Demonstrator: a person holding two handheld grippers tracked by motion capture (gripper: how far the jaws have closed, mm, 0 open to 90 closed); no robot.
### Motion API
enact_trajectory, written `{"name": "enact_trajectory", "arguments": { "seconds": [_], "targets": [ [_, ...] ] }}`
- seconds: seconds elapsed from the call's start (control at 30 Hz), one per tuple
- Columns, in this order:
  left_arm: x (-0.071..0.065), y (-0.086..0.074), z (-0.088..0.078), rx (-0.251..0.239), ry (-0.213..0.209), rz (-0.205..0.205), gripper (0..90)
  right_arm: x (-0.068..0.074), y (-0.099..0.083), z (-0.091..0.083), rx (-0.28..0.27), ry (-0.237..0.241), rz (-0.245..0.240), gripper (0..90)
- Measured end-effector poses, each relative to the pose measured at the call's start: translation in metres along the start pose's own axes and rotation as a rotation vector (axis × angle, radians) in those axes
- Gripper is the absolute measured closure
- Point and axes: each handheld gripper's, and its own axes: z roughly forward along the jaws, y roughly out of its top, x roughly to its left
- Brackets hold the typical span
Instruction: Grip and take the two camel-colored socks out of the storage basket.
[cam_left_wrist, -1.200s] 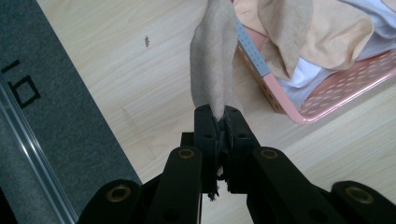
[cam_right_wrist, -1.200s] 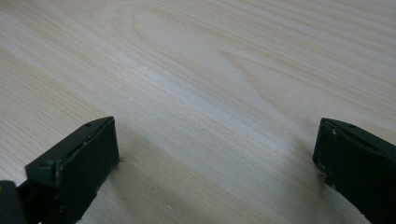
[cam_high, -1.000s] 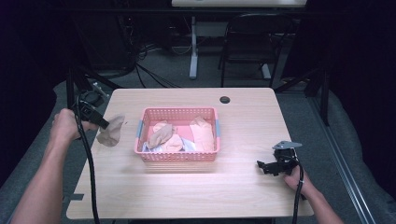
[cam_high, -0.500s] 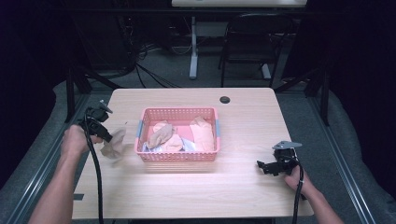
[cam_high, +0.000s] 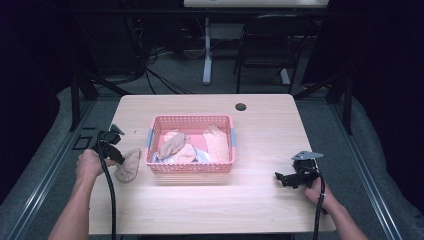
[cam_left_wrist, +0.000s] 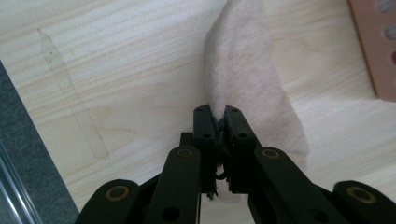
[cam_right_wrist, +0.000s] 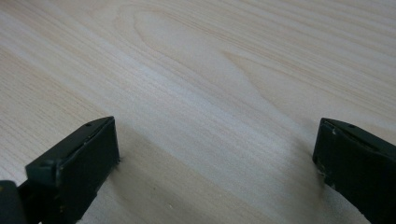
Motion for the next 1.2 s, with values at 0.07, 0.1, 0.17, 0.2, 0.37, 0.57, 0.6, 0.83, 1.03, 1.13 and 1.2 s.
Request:
{"name": "enact_trajectory", "arguments": {
  "seconds": [0.07, 0.1, 0.17, 0.2, 0.37, 0.57, 0.6, 0.83, 1.03, 1.13, 1.2],
  "targets": [
    [0.001, -0.002, 0.003, -0.006, 0.001, -0.015, 83.8, 0.0, 0.0, 0.0, 0.0, 0.0, 0.0, 0.0],
    [0.003, -0.003, 0.003, -0.01, -0.001, -0.018, 82.8, 0.0, 0.0, 0.0, 0.001, -0.002, -0.002, 0.0],
    [0.004, -0.003, 0.001, -0.037, 0.002, -0.025, 80.6, 0.0, 0.0, 0.0, -0.002, 0.001, 0.0, 0.0],
    [0.004, -0.004, -0.001, -0.055, 0.0, -0.029, 78.2, 0.0, 0.0, 0.0, -0.001, 0.002, -0.002, 0.0],
    [0.006, -0.003, -0.017, -0.061, -0.002, -0.038, 47.5, 0.0, 0.0, 0.0, 0.0, 0.003, -0.003, 0.0],
    [0.008, 0.001, -0.044, -0.089, -0.005, -0.039, 27.5, 0.0, 0.0, 0.0, 0.001, 0.001, -0.004, 0.0],
    [0.008, 0.002, -0.05, -0.104, -0.005, -0.04, 25.5, 0.0, 0.0, 0.0, 0.001, 0.001, -0.004, 0.0],
    [0.004, 0.011, -0.082, -0.172, 0.032, -0.033, 2.9, 0.0, 0.0, 0.0, -0.001, 0.001, -0.006, 0.0],
    [-0.003, 0.019, -0.098, -0.196, 0.041, -0.003, 0.0, 0.0, 0.0, 0.0, 0.001, 0.003, -0.008, 0.0],
    [-0.008, 0.024, -0.104, -0.205, 0.04, 0.013, 0.0, 0.0, 0.0, 0.0, 0.001, 0.003, -0.008, 0.0],
    [-0.012, 0.027, -0.106, -0.214, 0.041, 0.022, 0.0, 0.0, 0.0, 0.0, 0.001, 0.003, -0.007, 0.0]
  ]
}}
